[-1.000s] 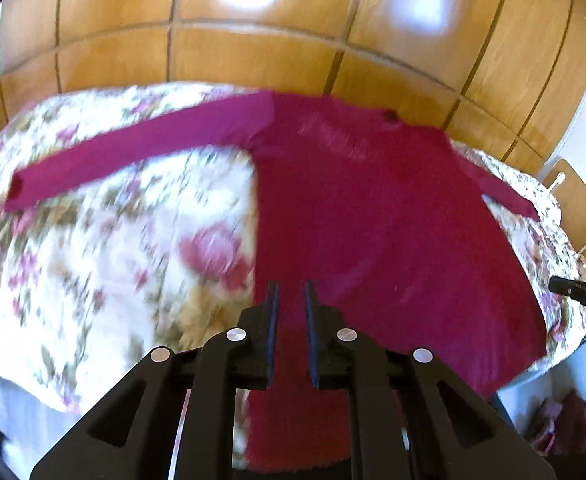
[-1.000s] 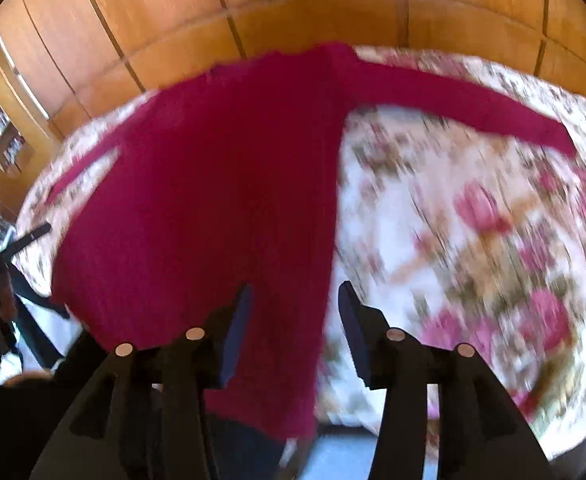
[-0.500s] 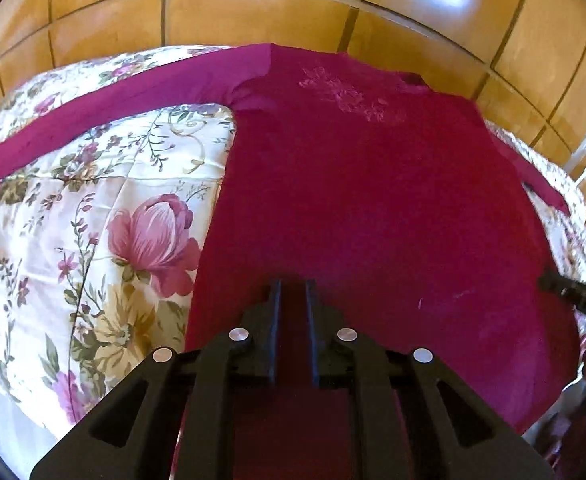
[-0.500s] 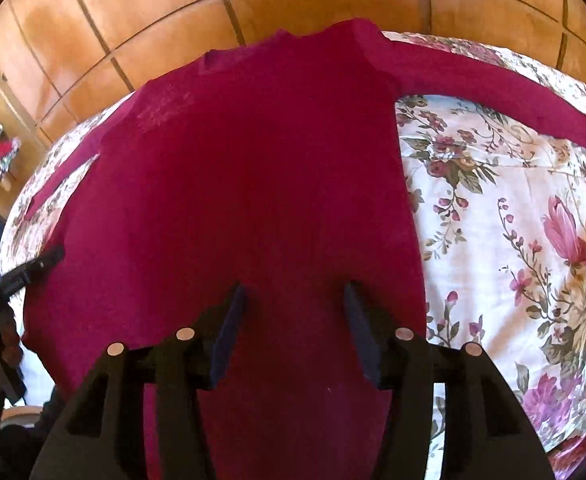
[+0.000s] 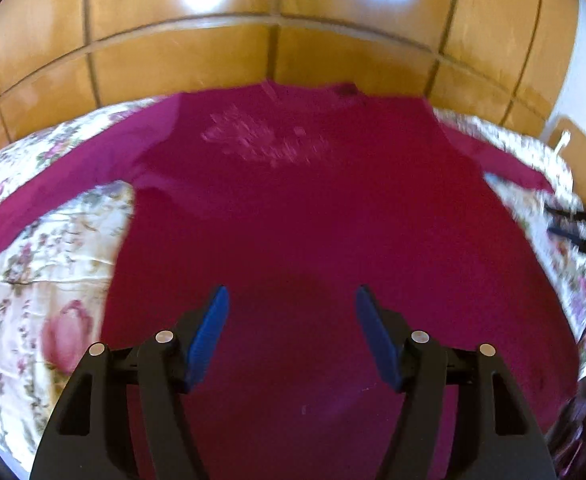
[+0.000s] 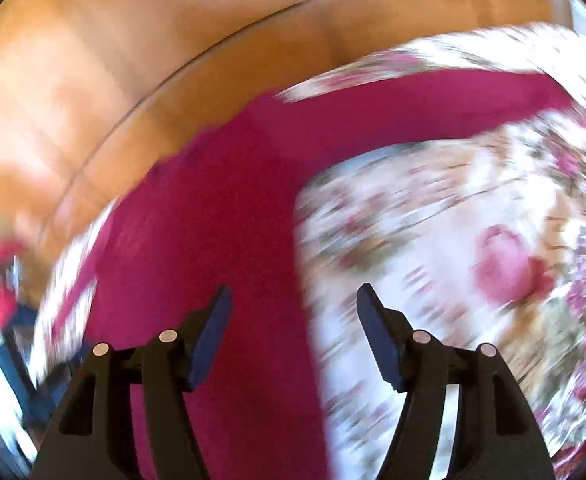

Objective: Fold small clothes

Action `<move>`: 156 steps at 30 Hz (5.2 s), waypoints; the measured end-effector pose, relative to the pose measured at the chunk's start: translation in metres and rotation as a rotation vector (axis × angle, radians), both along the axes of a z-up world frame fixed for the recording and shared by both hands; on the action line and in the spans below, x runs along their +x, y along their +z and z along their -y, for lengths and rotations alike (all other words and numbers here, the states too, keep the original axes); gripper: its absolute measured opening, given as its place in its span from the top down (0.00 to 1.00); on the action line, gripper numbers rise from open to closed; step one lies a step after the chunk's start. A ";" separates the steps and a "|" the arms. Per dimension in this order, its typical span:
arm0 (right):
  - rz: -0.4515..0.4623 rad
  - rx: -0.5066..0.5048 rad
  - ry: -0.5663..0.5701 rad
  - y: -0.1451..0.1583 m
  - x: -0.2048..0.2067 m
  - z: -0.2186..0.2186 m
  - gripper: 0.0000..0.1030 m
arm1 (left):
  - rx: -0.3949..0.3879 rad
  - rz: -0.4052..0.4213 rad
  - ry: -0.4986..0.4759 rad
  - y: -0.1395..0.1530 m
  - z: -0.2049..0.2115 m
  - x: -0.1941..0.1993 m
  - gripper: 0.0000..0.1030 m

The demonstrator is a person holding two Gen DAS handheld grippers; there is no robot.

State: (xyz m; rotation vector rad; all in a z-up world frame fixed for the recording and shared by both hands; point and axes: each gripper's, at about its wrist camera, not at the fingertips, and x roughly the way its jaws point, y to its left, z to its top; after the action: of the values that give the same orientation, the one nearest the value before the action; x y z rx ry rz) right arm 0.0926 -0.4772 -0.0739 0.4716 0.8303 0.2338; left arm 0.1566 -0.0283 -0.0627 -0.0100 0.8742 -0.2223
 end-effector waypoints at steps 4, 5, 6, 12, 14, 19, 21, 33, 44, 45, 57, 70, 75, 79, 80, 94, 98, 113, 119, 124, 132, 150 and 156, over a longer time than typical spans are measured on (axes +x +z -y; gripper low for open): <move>-0.047 0.122 -0.236 -0.016 0.041 0.075 0.38 | 0.013 -0.037 0.002 -0.018 0.004 0.001 0.37; -0.055 0.137 -0.273 -0.019 0.049 0.089 0.38 | 0.014 -0.035 -0.001 -0.019 0.005 0.000 0.36; -0.064 0.144 -0.325 -0.022 0.059 0.105 0.38 | 0.014 -0.035 -0.002 -0.020 0.005 0.001 0.35; -0.091 0.216 -0.521 -0.036 0.099 0.173 0.40 | 0.016 -0.041 0.001 -0.025 0.007 0.002 0.31; -0.104 0.256 -0.554 -0.044 0.113 0.190 0.46 | 0.025 -0.041 0.004 -0.025 0.009 0.002 0.31; -0.100 0.257 -0.571 -0.040 0.141 0.205 0.75 | 0.035 -0.045 0.009 -0.025 0.011 0.003 0.30; -0.110 0.234 -0.571 -0.037 0.148 0.211 0.91 | 0.040 -0.045 0.008 -0.025 0.011 0.003 0.30; 0.081 0.020 -0.364 0.053 0.157 0.153 0.94 | 0.026 -0.031 0.013 -0.026 0.009 0.000 0.30; 0.214 -0.040 0.116 0.106 0.162 -0.060 0.94 | 0.001 -0.019 0.007 -0.026 0.005 -0.004 0.30; 0.212 -0.045 0.159 0.104 0.162 -0.082 0.94 | 0.001 -0.018 0.005 -0.026 0.004 -0.004 0.30; 0.157 0.027 0.451 0.071 0.126 -0.211 0.41 | -0.057 -0.045 -0.022 -0.018 -0.005 -0.003 0.30; 0.057 -0.188 0.224 -0.009 0.068 -0.132 0.31 | -0.319 -0.081 0.069 0.026 -0.027 0.102 0.36; 0.139 -0.318 0.209 -0.023 0.058 -0.149 0.19 | -0.322 -0.087 0.090 0.029 -0.016 0.161 0.36; 0.141 -0.378 0.233 -0.029 0.058 -0.162 0.13 | -0.360 -0.130 0.130 0.019 -0.013 0.203 0.36; 0.142 -0.370 0.234 -0.029 0.058 -0.161 0.13 | -0.363 -0.138 0.140 0.017 -0.012 0.210 0.36; 0.143 -0.392 0.231 -0.032 0.057 -0.159 0.12 | -0.365 0.005 0.104 0.057 -0.012 0.223 0.95; 0.144 -0.396 0.231 -0.032 0.056 -0.159 0.12 | -0.350 0.037 0.130 0.067 -0.033 0.214 0.95; 0.138 -0.108 0.153 0.012 0.058 -0.105 0.17 | -0.309 0.061 0.117 0.074 -0.055 0.200 0.95; 0.205 -0.142 0.129 0.049 0.098 -0.109 0.21 | -0.195 0.011 0.146 0.045 -0.055 0.191 0.95; 0.096 -0.256 0.097 0.025 0.157 -0.134 0.24 | -0.100 -0.033 0.185 0.017 -0.057 0.197 0.95; 0.094 -0.457 0.084 -0.018 0.159 -0.168 0.15 | -0.104 -0.072 0.201 -0.006 -0.066 0.186 0.86; 0.105 -0.470 0.079 -0.018 0.159 -0.169 0.14 | -0.548 -0.015 0.929 -0.012 -0.355 -0.013 0.58; 0.105 -0.484 0.076 -0.017 0.156 -0.169 0.14 | -0.609 0.023 1.074 -0.014 -0.422 -0.038 0.58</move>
State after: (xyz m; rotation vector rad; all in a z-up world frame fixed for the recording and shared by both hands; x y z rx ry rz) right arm 0.2488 -0.3078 -0.0906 -0.0254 0.7705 0.1191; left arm 0.1183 0.3938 -0.0770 -1.0166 0.6489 0.5270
